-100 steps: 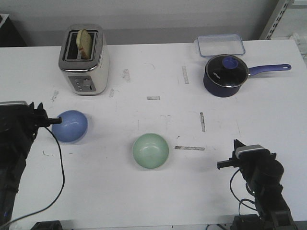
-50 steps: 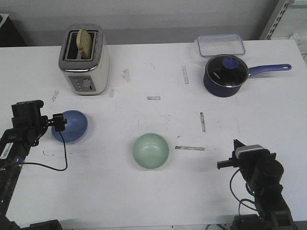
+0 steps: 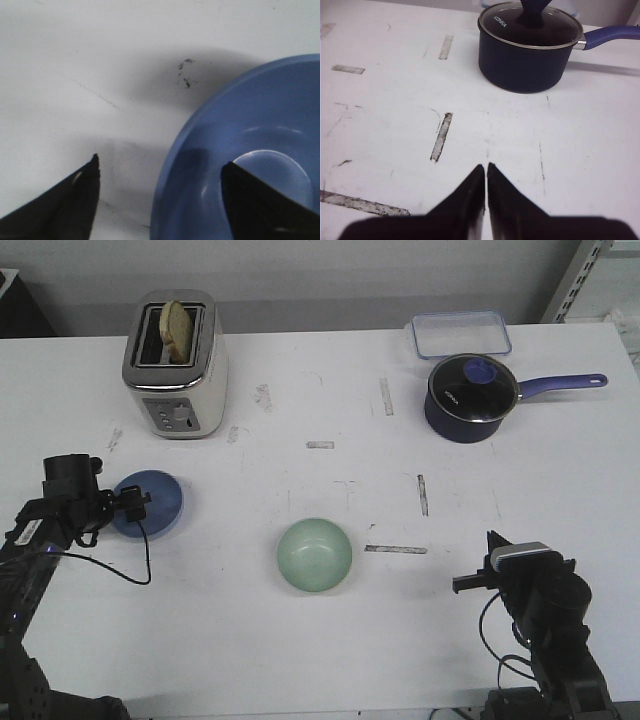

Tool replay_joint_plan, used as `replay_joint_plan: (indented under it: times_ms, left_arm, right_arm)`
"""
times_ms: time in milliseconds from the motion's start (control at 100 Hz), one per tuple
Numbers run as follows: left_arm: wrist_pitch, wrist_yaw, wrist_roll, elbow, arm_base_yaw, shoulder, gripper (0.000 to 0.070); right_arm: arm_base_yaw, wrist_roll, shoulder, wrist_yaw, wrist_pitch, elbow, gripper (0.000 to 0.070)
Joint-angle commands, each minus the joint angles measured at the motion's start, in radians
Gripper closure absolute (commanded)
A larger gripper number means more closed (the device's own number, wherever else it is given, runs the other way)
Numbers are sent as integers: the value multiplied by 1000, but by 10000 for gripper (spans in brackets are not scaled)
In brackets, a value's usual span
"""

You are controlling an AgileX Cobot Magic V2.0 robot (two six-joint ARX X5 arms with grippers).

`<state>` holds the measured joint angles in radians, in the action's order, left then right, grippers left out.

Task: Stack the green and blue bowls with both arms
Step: 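Lift the blue bowl with the left gripper and lower it into the green bowl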

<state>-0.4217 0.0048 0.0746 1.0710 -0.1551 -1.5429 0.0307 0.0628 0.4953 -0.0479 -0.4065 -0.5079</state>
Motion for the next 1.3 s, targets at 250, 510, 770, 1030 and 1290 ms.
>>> replay_joint_plan:
  times_ms: [250,510,770,1030,1290]
  left_arm:
    - [5,3,24,17,-3,-17,700]
    - [-42,3,25,135,-2,-3,699]
    - [-217,71,26,365,57,39,699]
    - [-286,156,59,412,260,98,699]
    - [-341,174,58,412,576,80,699]
  right_arm:
    - [1,-5,4,3,9,-8,700]
    - [1,-5,4,3,8,-8,700]
    - [1,-5,4,3,8,-8,700]
    - [1,-5,4,3,8,-8,700]
    - [1,-5,11,3,9,-8,700]
